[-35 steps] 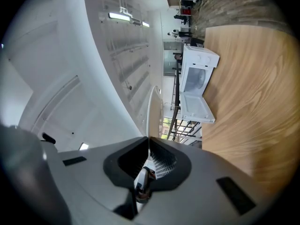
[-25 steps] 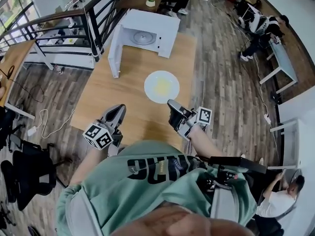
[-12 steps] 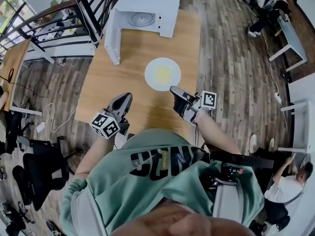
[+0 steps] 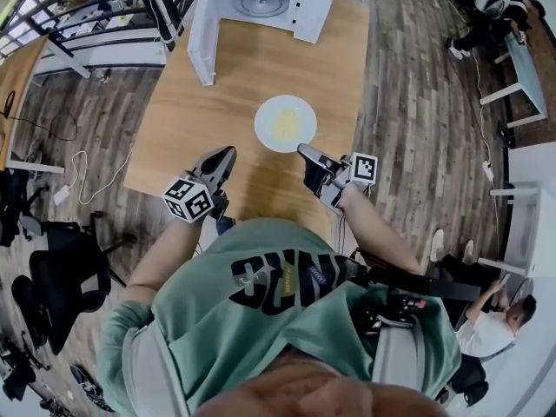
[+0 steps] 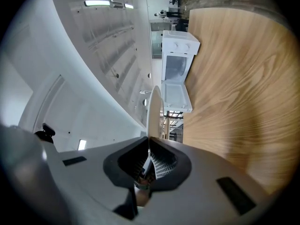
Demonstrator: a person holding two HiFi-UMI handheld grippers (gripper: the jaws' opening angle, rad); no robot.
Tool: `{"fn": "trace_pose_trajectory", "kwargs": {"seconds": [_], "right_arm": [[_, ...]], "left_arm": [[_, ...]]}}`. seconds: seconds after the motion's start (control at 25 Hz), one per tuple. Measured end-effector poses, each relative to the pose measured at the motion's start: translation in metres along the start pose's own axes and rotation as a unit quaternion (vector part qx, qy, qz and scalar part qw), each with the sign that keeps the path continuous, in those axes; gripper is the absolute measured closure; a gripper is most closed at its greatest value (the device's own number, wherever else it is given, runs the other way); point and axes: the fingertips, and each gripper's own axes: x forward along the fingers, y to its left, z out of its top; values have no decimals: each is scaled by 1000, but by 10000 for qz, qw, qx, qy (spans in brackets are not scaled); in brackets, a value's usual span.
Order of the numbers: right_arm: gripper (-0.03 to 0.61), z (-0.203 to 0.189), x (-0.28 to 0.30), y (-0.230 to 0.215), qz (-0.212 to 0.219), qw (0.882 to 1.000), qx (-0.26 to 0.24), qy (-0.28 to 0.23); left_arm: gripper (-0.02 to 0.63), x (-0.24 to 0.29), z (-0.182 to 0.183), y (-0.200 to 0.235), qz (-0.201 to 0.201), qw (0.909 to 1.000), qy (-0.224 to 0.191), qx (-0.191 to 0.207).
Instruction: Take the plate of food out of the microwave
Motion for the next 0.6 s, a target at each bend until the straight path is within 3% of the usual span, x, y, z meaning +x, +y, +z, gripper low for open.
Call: {"fn": "trace_pose_trajectory", "kwargs": {"seconds": [0.6], "right_arm": [[561,-20,9,-79,-606,9969,304,397]], "left_arm": [[620,11,-38,34,220,9988,394,-173]]}}
